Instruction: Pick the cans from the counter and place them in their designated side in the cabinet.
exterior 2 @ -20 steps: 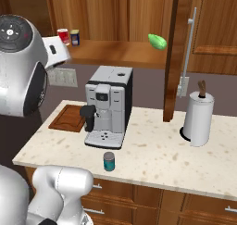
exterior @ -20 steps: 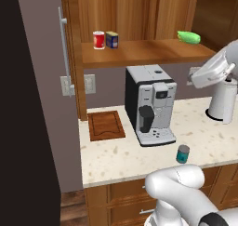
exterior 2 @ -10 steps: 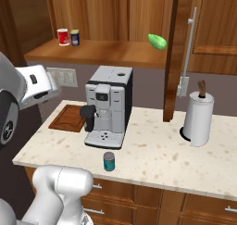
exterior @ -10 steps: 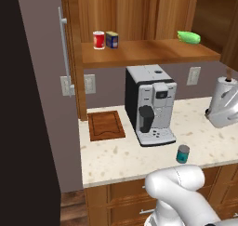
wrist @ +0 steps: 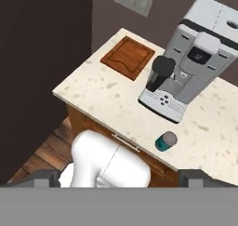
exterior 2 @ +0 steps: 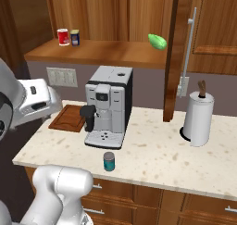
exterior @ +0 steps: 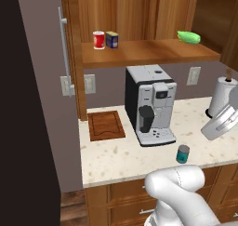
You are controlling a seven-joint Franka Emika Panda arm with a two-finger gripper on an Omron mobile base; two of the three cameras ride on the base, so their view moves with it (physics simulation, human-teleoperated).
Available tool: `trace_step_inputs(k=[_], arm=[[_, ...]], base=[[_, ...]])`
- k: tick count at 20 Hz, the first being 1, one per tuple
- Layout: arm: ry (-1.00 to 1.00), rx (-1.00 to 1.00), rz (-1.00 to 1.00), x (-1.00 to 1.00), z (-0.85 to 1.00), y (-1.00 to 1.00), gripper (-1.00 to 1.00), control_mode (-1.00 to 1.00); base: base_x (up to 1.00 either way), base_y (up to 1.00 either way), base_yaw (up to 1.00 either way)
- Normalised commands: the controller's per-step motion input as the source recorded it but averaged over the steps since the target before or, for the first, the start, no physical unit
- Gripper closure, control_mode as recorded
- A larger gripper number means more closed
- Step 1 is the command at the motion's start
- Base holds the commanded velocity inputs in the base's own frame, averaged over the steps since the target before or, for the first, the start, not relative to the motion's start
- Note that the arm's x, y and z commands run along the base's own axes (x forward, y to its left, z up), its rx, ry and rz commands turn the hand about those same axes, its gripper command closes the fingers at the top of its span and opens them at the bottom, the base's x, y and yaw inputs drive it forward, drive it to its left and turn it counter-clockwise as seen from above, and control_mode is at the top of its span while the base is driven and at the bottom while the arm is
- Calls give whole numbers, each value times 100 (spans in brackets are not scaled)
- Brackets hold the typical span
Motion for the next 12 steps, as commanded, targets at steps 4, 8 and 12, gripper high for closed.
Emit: trace_step_inputs(k=[4, 8, 12], arm=[[19, 1, -12, -1, -11, -18, -100, -100], [7, 3, -13, -2, -17, -24, -100, -100], [-1, 1, -17, -18, -21, -31, -100, -100]], base=[[0, 0, 0], [0, 0, 0], [0, 0, 0]])
